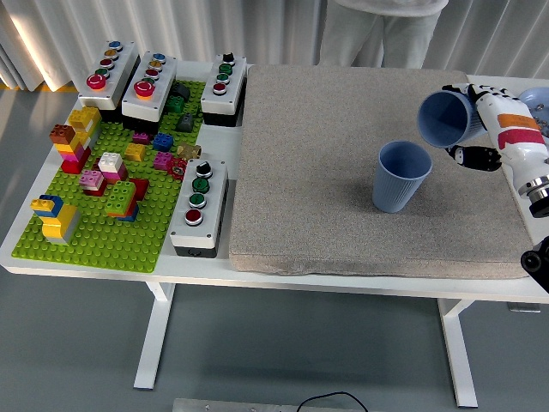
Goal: Pick cup pour cup place
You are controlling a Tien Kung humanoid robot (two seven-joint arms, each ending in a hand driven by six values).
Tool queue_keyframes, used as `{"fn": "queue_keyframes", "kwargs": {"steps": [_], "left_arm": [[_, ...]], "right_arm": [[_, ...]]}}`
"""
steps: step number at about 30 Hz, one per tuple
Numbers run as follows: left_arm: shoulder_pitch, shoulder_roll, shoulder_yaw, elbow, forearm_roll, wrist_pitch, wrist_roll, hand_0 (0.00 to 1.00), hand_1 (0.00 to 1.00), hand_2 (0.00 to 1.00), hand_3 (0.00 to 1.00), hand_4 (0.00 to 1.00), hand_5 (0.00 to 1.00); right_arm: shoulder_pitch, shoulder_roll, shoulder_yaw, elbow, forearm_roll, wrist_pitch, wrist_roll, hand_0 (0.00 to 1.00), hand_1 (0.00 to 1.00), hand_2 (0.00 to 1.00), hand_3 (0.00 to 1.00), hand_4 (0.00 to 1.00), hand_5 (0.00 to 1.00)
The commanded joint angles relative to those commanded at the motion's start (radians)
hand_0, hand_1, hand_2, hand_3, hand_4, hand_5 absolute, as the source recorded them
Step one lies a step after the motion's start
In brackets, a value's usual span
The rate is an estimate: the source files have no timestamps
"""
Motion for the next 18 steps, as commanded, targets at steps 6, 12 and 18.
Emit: {"fn": "queue_keyframes", "kwargs": {"steps": [6, 12, 18], "left_arm": [[-0.001, 0.000, 0.000, 0.000, 0.000, 0.000, 0.000, 0.732, 0.776, 0.823, 0.679, 0.506, 0.945], [0.002, -0.001, 0.002, 0.000, -0.002, -0.001, 0.001, 0.733, 0.777, 0.824, 0.679, 0.507, 0.946], [0.003, -0.003, 0.000, 0.000, 0.001, 0.000, 0.002, 0.733, 0.777, 0.824, 0.679, 0.507, 0.946]], "right_arm": [[-0.008, 0.003, 0.112, 0.007, 0.253, 0.104, -0.029, 0.877, 0.685, 0.542, 0.552, 0.644, 0.014], [-0.027, 0.012, 0.279, -0.026, 0.507, 0.287, -0.162, 0.875, 0.684, 0.542, 0.553, 0.642, 0.016], [-0.051, 0.026, 0.353, -0.076, 0.760, 0.363, -0.243, 0.871, 0.684, 0.543, 0.554, 0.644, 0.017]]}}
